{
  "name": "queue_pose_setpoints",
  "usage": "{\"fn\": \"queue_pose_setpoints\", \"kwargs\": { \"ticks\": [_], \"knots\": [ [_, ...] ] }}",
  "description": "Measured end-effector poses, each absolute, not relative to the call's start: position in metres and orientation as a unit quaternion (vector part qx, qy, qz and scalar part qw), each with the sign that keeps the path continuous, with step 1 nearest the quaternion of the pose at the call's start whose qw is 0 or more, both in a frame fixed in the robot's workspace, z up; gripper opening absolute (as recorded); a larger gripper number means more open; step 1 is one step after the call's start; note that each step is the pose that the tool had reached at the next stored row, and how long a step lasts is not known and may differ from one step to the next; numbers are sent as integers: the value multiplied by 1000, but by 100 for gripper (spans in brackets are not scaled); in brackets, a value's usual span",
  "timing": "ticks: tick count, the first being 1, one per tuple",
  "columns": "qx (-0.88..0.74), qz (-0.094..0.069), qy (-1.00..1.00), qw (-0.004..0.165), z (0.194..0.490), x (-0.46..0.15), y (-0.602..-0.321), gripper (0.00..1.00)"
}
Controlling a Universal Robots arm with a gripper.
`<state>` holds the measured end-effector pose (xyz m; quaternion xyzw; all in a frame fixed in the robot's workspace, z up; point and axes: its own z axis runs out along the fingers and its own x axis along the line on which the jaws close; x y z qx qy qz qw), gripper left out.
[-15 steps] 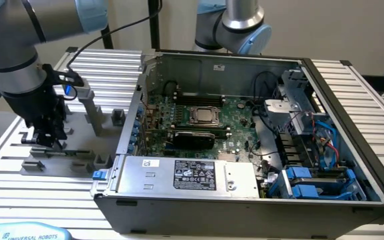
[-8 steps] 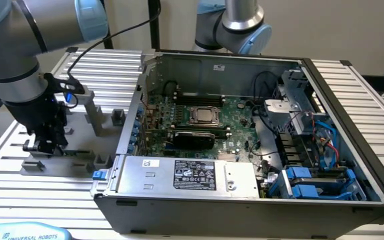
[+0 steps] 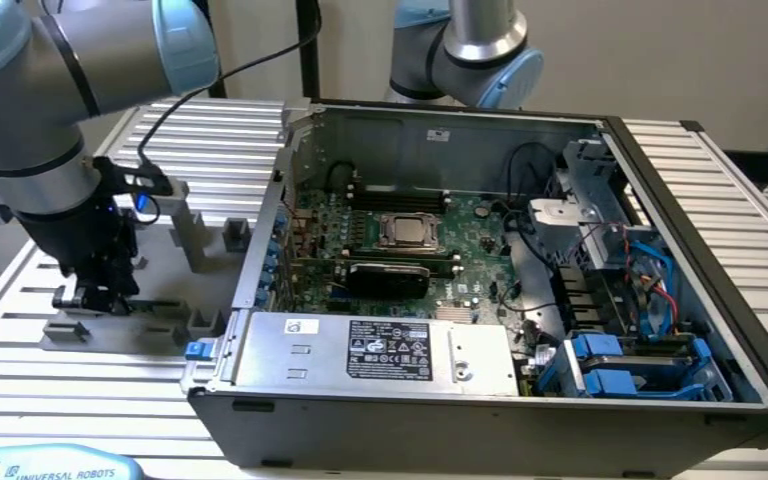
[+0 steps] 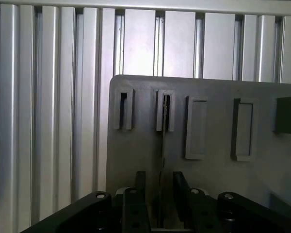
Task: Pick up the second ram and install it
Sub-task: 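Pick up the second ram and move it above second insertion slot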
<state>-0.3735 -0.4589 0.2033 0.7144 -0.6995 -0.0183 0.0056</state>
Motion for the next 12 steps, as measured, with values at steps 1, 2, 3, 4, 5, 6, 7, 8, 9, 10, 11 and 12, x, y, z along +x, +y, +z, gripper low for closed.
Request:
{"fn": "queue_pose_setpoints", "kwargs": {
  "ticks": [1,2,3,4,5,6,7,8,9,10,11,12],
  "knots": [
    [714,-19,-699,5,203,-373,-459,36],
    [714,-20,-699,4,202,-372,-459,36],
    [714,-20,-699,4,201,-372,-459,36],
    [714,-20,-700,4,200,-372,-459,36],
    [714,-20,-700,4,199,-372,-459,36],
    [714,-20,-700,4,198,-372,-458,36],
    [714,-20,-699,4,197,-372,-458,36],
    [714,-20,-699,4,196,-372,-458,36],
    [714,-20,-699,4,196,-372,-458,36],
    [714,-20,-699,4,196,-372,-458,36],
    [714,-20,-699,4,196,-372,-457,36],
    [714,-20,-699,4,196,-372,-457,35]
  ]
}}
